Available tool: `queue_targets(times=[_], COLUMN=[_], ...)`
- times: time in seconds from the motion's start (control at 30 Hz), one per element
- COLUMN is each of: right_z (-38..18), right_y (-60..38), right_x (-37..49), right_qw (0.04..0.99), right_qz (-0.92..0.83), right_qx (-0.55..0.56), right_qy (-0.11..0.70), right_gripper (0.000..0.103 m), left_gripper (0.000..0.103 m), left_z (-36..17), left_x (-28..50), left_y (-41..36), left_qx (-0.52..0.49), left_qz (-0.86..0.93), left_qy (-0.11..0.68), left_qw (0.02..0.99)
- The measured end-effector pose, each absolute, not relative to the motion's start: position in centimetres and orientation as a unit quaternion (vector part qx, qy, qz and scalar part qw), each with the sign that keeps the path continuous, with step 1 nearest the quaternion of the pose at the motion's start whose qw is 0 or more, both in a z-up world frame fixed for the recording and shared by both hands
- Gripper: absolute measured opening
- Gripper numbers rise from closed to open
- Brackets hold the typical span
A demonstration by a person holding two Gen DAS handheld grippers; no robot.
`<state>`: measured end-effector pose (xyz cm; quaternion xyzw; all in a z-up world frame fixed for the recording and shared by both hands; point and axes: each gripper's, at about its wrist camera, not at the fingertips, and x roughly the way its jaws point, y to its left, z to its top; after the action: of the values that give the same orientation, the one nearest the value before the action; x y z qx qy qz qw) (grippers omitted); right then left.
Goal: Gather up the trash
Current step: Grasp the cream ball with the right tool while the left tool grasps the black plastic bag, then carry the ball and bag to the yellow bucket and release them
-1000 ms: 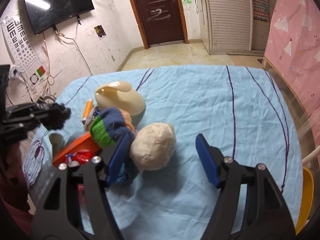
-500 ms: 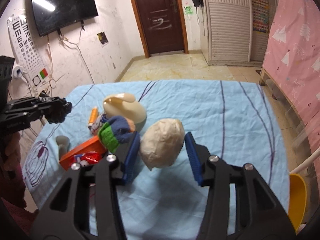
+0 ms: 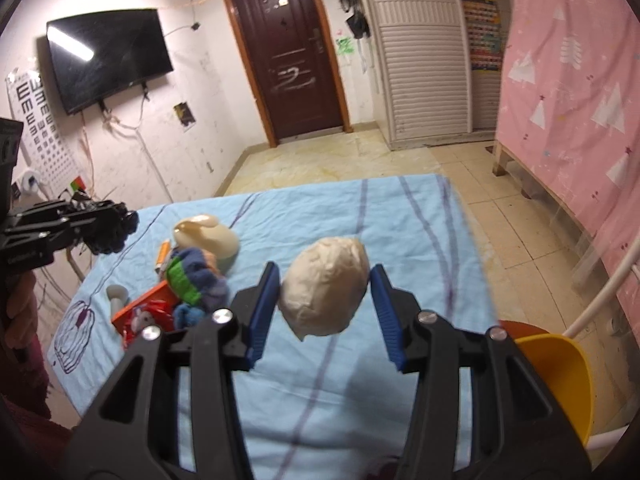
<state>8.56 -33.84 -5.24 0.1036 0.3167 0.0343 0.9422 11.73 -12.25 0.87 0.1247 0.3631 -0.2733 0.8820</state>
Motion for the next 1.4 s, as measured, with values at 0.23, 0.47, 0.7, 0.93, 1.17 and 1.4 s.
queue_targets(times=[0.23, 0.47, 0.7, 0.93, 1.17, 1.4], right_z=[-5.2, -5.7, -6.5, -7.9, -9.2, -9.7], right_y=[-38.2, -42.3, -45.6, -48.0, -50.1, -52.5], right_x=[5.8, 2.9, 0.2, -2.0, -3.3, -5.2], right_qw=[0.945, 0.943, 0.938, 0.929, 0.923, 0.919], right_qz=[-0.003, -0.045, -0.086, -0.111, -0.127, -0.152], right_qx=[0.12, 0.133, 0.143, 0.159, 0.185, 0.213], right_qy=[0.305, 0.301, 0.305, 0.314, 0.314, 0.295], right_gripper=[0.045, 0.045, 0.045, 0.046, 0.058, 0.067], left_gripper=[0.019, 0.019, 0.019, 0.019, 0.019, 0.022], left_z=[1.7, 2.4, 1.9, 1.2, 0.3, -0.8], left_x=[9.8, 7.8, 6.0, 4.2, 2.5, 1.7], left_y=[-18.0, -23.9, -30.0, -35.1, -39.3, -42.8], left_qx=[0.151, 0.164, 0.191, 0.204, 0.208, 0.214], left_qz=[-0.312, -0.356, -0.4, -0.438, -0.467, -0.481], left_qy=[0.349, 0.334, 0.328, 0.331, 0.335, 0.344], left_qw=[0.871, 0.857, 0.834, 0.811, 0.791, 0.778])
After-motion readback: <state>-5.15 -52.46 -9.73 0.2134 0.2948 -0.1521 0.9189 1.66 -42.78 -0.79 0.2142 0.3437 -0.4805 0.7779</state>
